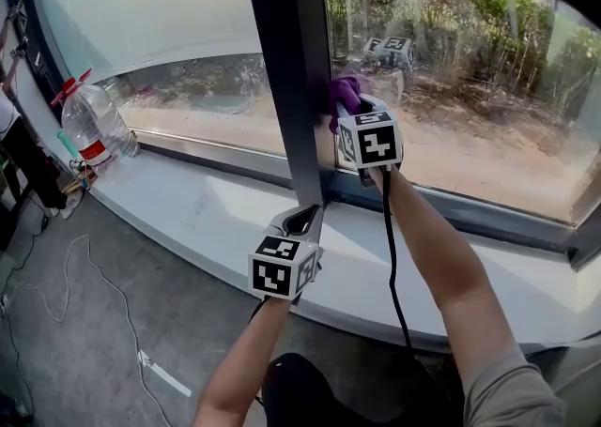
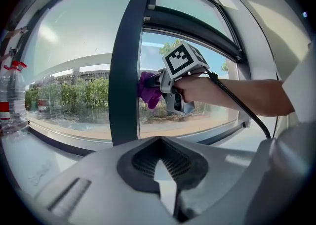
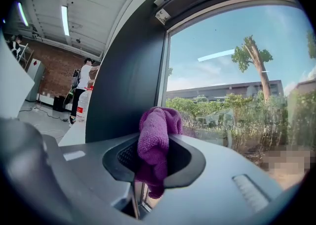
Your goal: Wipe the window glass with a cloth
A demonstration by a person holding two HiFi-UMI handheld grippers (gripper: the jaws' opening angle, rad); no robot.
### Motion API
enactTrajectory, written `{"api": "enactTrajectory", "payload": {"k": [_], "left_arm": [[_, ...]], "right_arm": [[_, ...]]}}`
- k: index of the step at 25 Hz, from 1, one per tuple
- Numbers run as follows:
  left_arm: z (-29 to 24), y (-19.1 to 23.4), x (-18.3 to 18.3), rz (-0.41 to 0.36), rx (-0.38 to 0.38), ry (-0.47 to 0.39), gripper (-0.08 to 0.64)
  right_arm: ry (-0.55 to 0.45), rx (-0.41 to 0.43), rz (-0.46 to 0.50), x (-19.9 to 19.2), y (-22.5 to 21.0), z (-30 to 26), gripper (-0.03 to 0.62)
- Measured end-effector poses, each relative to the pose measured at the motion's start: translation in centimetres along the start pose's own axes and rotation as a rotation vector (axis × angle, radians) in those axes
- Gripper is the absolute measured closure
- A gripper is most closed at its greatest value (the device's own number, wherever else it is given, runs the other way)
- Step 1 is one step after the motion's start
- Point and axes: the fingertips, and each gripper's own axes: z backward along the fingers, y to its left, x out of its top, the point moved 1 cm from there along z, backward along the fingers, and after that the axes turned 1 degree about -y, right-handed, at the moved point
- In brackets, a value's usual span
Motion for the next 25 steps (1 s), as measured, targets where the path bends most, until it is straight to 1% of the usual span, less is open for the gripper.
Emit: {"api": "enactTrajectory", "payload": {"k": [5, 12, 17, 21, 25], "left_arm": [[-1.4, -1.8, 1.3, -0.051, -0.031, 0.003, 0.559], [-3.9, -5.2, 3.5, -0.085, -0.099, -0.012, 0.559], [-6.3, -10.1, 5.2, -0.110, -0.181, -0.027, 0.559], [-8.1, -14.2, 6.6, -0.133, -0.248, -0.030, 0.559], [-9.6, -17.8, 7.4, -0.155, -0.306, -0.027, 0.559]], "right_arm": [[-0.008, -0.043, 0.002, -0.2, -2.5, 2.2, 0.479], [-0.034, -0.121, -0.012, -0.6, -7.3, 7.6, 0.479], [-0.044, -0.175, 0.000, -1.9, -12.3, 12.9, 0.479], [-0.058, -0.238, -0.025, -2.4, -16.9, 17.5, 0.479], [-0.059, -0.305, -0.030, -3.0, -21.2, 21.7, 0.479]]}}
